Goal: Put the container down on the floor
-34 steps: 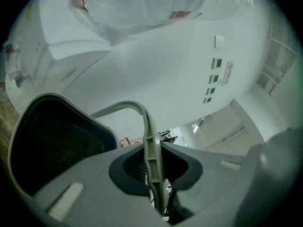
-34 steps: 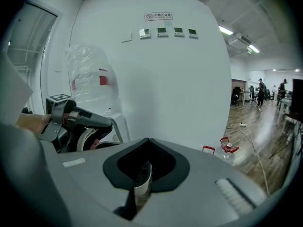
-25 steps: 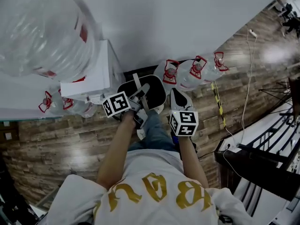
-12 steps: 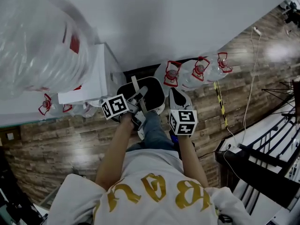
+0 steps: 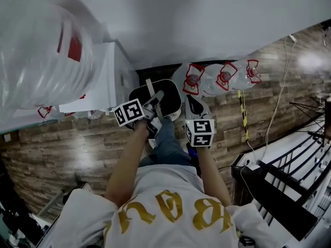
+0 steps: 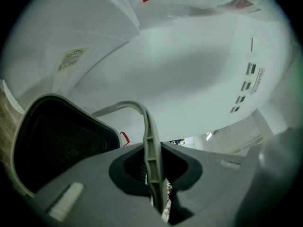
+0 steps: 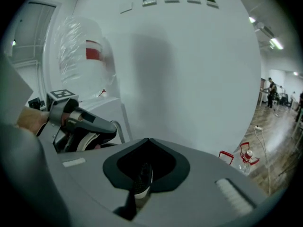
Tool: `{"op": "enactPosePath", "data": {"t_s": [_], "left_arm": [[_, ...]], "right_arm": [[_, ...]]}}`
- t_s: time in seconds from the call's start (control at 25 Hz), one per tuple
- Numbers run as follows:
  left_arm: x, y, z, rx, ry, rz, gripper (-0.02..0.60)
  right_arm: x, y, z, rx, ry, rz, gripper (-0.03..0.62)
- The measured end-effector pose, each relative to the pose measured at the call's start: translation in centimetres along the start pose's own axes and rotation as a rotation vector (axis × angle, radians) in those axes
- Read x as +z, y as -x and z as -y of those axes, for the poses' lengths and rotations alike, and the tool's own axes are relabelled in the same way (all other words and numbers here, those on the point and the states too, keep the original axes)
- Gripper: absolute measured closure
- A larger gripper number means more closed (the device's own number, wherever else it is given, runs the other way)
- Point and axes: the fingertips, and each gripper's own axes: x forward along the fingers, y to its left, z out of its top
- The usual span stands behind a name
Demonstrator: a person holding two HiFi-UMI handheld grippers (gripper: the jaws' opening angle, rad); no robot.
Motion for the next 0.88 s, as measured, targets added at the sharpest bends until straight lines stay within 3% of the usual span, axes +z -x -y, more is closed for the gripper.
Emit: {"op": "enactPosePath", "data": {"t_s": [0.64, 0.88], "left_arm": [[0.1, -5.1, -9.6, 0.075, 0.018, -0.029, 0.541], [0.2, -6.7, -13.4, 0.108, 0.023, -0.035, 0.541]], "right_arm": [[-6.2, -7.8, 0.0, 0.135, 0.126, -0.174, 0.563], [-9.2, -11.2, -0.1, 0.196, 0.108, -0.227, 0.563]]}}
